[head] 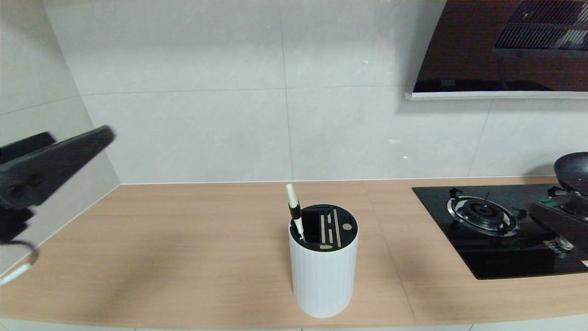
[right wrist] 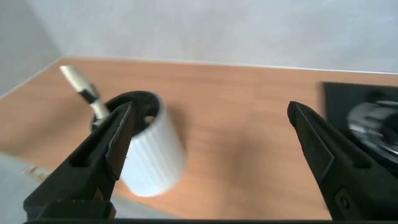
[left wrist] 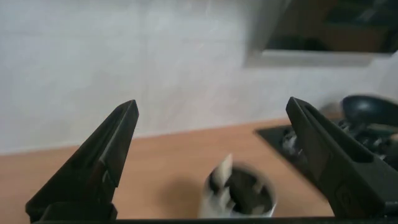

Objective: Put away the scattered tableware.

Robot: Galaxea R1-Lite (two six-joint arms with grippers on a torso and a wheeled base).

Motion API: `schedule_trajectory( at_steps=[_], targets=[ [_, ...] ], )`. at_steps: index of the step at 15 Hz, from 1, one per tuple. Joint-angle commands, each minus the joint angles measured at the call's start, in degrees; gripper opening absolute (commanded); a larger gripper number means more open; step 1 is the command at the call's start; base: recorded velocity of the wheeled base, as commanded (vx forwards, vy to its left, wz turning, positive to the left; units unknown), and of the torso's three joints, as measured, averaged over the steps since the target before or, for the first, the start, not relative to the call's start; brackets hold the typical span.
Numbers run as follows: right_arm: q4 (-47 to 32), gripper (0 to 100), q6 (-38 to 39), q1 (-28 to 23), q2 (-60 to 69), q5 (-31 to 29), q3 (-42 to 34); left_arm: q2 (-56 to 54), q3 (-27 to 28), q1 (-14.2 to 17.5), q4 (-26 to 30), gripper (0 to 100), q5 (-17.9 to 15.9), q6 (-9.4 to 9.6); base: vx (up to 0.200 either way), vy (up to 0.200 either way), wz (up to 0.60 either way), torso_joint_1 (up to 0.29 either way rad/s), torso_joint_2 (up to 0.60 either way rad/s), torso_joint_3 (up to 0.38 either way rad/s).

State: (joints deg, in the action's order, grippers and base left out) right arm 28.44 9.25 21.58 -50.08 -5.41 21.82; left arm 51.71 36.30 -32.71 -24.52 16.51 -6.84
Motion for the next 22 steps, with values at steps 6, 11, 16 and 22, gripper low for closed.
schedule_trajectory(
  at_steps=[6,11,16,22],
  targets=[
    [-32.04,100,-3.28,-10.85,44.19,-1.97,-5.74,-45.56,-9.58,19.61,28.82,100,-7.54,3.06,0.000,0.000,0.00,0.000,0.00,0.000],
    [-32.92,100,-6.00,-22.02,49.46,-2.67,-9.52,-46.26,-16.18,26.64,26.62,100,-0.51,7.01,0.000,0.000,0.00,0.000,0.00,0.000],
    [-30.11,100,-7.85,-21.93,49.99,-6.63,-18.13,-51.71,-36.30,32.53,13.88,100,0.19,11.59,0.000,0.000,0.00,0.000,0.00,0.000],
    [-28.44,100,-10.66,-21.84,49.99,4.80,-21.82,-51.71,-36.22,32.53,23.11,100,-12.46,4.64,0.000,0.000,0.00,0.000,0.00,0.000]
  ],
)
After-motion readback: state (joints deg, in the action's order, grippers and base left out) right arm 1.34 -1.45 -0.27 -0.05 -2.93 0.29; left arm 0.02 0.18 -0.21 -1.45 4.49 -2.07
